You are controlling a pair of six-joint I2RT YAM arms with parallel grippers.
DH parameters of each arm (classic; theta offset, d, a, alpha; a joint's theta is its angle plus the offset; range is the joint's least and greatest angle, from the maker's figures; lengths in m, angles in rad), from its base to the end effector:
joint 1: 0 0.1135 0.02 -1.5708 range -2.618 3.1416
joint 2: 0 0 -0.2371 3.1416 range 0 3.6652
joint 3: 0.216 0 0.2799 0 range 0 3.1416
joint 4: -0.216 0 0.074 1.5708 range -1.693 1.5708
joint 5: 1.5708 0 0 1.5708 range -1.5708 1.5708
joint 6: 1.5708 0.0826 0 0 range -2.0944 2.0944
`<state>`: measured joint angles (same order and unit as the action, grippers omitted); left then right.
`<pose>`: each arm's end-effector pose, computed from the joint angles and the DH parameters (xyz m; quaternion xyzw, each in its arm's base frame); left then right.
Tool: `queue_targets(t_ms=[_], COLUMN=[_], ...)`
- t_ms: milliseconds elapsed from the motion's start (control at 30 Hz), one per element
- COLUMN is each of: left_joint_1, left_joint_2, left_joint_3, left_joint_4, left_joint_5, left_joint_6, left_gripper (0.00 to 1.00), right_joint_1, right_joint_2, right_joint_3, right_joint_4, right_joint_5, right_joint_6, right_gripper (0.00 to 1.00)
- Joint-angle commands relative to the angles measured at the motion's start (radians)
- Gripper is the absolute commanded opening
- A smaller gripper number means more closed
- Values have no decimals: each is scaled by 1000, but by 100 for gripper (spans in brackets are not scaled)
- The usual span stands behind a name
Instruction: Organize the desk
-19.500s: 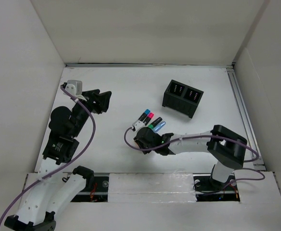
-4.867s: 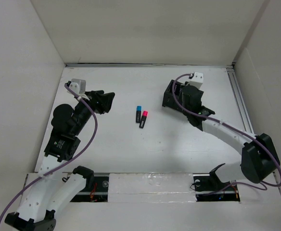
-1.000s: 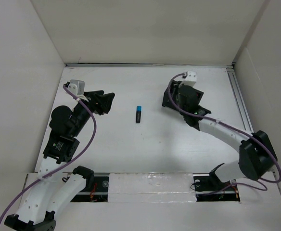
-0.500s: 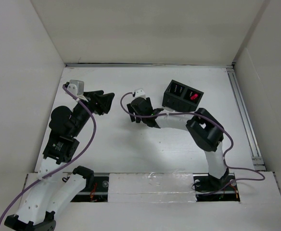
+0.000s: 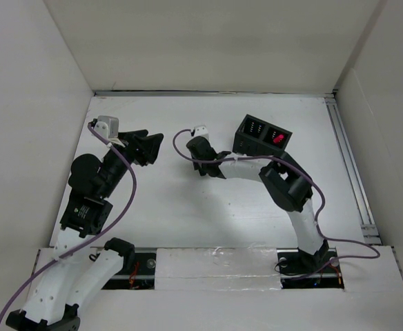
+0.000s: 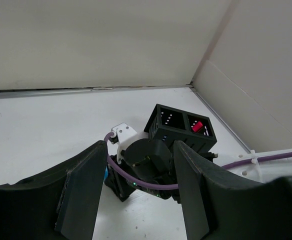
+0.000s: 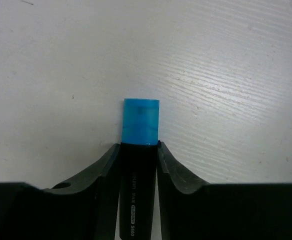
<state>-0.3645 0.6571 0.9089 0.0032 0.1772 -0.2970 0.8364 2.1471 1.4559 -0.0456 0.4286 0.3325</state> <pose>0.2119 -0.0964 0.4237 0.0905 0.6063 -0.3071 0.7279 0.3663 0.3544 0.0840 -0.1393 0.8867 0.0562 0.4373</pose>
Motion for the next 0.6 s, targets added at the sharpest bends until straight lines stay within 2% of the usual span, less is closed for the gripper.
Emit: queue_targets(t_ms=[0, 100, 300, 433, 567], left_joint_1=[2, 2, 2, 2, 2], left_joint_2=[-11, -8, 3, 4, 4], left_joint_3=[-1, -1, 1, 1, -2], left_joint_4=[46, 47, 47, 46, 50], left_joint_5=[7, 14, 16, 13, 18], left_joint_6=[-4, -4, -5, -7, -7], left_gripper=[51, 51, 51, 51, 51], right_joint_1=[-13, -32, -190, -313, -440], right_joint_2=[-62, -223, -565, -682, -688], right_joint_3=[-35, -153, -328, -405, -425], right_joint_4=[-7, 91, 185, 242, 243], right_joint_5=[-13, -2, 2, 29, 79], right_joint_6=[13, 10, -13, -26, -20], right_gripper=[10, 10, 11, 12, 12])
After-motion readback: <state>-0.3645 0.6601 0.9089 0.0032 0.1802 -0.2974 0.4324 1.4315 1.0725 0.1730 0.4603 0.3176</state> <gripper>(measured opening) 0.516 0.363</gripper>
